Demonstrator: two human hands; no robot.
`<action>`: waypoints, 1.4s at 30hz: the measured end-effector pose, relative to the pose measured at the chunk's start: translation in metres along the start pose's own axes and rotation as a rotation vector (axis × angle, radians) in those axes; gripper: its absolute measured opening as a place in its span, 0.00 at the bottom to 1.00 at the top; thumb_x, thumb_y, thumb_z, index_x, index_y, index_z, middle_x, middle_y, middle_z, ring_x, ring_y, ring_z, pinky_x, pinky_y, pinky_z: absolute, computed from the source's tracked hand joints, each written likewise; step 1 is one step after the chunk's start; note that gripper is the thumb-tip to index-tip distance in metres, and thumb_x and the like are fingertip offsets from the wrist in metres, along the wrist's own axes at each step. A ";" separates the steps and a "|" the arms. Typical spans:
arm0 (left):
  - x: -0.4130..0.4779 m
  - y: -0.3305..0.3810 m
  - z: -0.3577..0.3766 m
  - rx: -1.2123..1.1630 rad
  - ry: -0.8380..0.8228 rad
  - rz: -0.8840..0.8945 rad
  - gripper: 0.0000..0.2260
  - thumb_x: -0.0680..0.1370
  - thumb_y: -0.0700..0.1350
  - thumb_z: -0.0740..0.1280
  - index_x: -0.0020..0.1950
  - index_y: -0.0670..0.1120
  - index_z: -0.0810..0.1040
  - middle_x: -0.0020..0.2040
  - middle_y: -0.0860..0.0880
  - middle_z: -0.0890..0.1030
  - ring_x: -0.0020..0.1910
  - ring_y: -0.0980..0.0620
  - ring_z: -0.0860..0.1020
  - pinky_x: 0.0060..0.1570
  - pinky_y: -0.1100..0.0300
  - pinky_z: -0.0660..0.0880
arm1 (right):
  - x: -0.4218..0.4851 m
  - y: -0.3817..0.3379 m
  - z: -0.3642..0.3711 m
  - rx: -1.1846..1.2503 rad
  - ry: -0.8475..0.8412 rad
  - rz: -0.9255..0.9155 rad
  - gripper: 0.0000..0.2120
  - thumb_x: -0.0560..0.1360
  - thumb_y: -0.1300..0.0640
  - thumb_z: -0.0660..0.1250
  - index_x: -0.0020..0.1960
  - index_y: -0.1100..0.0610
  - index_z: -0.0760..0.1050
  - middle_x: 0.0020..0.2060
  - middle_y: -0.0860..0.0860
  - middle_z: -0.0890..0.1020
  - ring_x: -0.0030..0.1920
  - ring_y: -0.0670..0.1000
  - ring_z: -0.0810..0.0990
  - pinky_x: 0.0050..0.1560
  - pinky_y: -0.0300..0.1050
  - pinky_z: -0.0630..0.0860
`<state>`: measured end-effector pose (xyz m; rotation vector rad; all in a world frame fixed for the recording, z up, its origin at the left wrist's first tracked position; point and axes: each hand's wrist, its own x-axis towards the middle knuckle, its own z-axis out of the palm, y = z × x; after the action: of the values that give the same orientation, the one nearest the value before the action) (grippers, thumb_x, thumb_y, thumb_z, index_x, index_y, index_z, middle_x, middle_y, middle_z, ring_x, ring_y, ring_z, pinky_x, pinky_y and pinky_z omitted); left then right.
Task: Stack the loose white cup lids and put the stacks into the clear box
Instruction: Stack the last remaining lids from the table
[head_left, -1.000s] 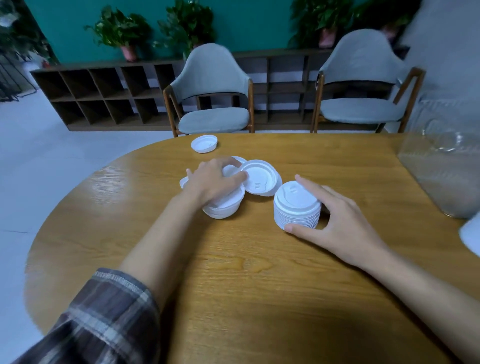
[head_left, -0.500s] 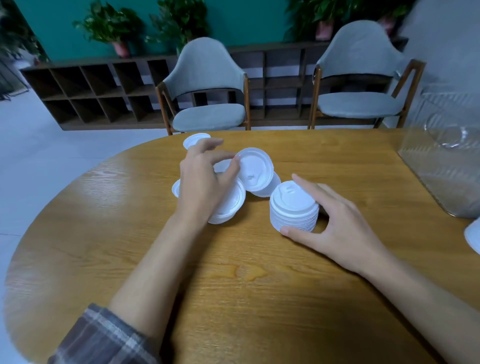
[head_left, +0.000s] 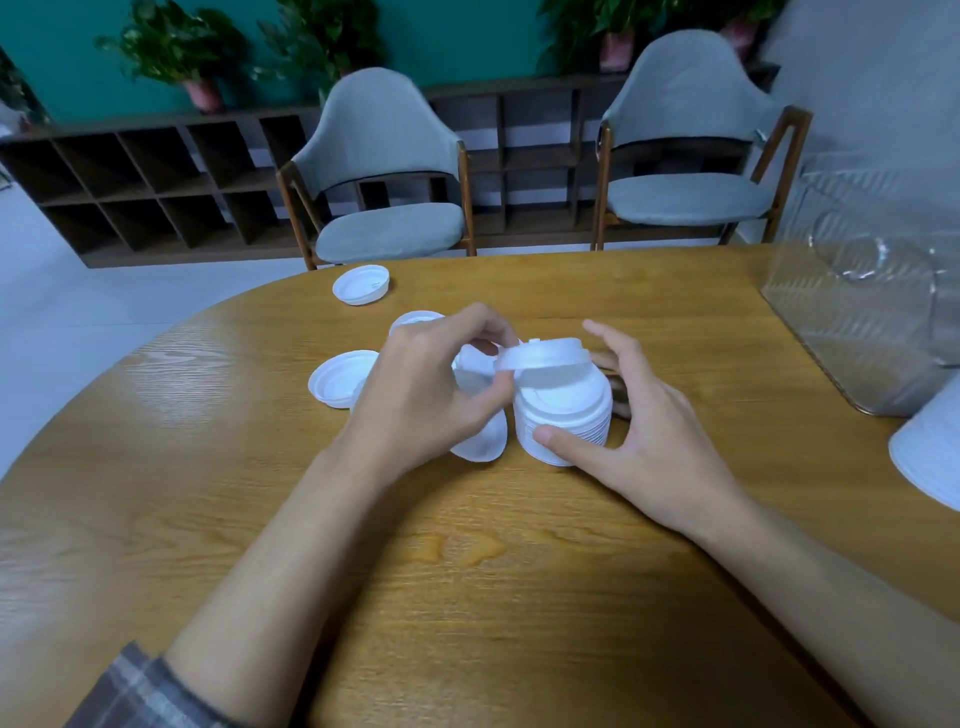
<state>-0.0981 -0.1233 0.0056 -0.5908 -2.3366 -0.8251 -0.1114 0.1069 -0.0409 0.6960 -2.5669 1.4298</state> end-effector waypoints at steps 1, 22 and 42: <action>-0.001 0.001 0.001 -0.018 -0.033 0.009 0.09 0.73 0.36 0.75 0.51 0.45 0.81 0.48 0.56 0.85 0.51 0.58 0.83 0.53 0.61 0.77 | 0.000 0.000 -0.001 0.001 0.000 0.003 0.48 0.68 0.38 0.80 0.80 0.36 0.56 0.65 0.30 0.74 0.68 0.35 0.73 0.71 0.45 0.72; -0.006 0.004 0.020 -0.133 -0.150 -0.117 0.18 0.72 0.54 0.82 0.57 0.50 0.84 0.54 0.56 0.83 0.57 0.54 0.81 0.54 0.58 0.78 | 0.000 0.000 -0.002 -0.051 -0.045 -0.075 0.43 0.68 0.34 0.74 0.80 0.43 0.65 0.67 0.37 0.75 0.67 0.35 0.71 0.62 0.24 0.63; -0.003 -0.017 -0.014 0.378 -0.589 -0.195 0.35 0.60 0.75 0.73 0.65 0.66 0.76 0.57 0.64 0.72 0.62 0.55 0.71 0.57 0.56 0.59 | 0.000 0.001 -0.005 -0.103 0.012 -0.061 0.42 0.70 0.41 0.79 0.80 0.45 0.67 0.66 0.39 0.76 0.67 0.37 0.73 0.67 0.30 0.67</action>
<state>-0.1005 -0.1456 0.0053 -0.4886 -3.0252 -0.2806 -0.1130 0.1119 -0.0389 0.7413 -2.5653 1.2694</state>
